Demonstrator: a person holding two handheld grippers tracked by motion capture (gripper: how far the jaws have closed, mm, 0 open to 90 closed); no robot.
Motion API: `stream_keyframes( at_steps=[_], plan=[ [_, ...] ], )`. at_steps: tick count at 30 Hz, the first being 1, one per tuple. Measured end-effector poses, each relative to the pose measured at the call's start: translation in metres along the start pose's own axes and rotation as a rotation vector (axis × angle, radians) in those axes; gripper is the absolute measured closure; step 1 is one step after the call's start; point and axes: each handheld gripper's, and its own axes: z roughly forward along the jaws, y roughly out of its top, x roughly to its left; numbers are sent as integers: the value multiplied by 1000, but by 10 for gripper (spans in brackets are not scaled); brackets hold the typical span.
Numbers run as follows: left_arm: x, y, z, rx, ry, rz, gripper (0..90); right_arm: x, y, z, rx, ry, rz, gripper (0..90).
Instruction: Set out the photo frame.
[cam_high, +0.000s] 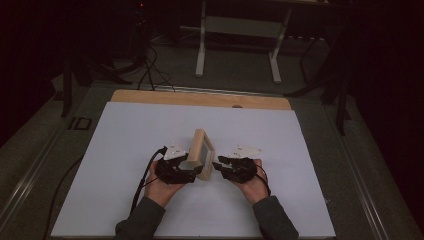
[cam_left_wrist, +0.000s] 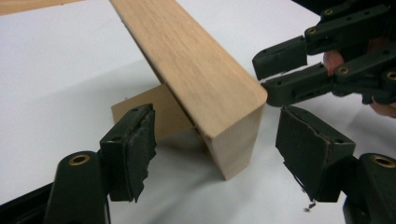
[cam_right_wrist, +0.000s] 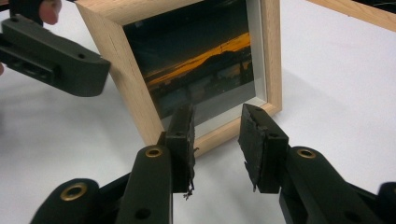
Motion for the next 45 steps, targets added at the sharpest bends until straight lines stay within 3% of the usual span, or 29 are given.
stream_keyframes(
  at_steps=[11, 18, 31, 45],
  plan=[
    [-2, 3, 8, 14, 19, -14, 385, 0, 0, 0, -1, 3, -1, 647],
    [-2, 4, 6, 15, -2, -16, 474, 0, 0, 0, -2, 5, 0, 644],
    [2, 5, 5, 24, -25, -36, 491, -1, 0, 0, -1, 2, 2, 641],
    [10, 5, 1, 34, -37, -53, 568, -2, 1, 0, -3, 2, 5, 640]
  ],
)
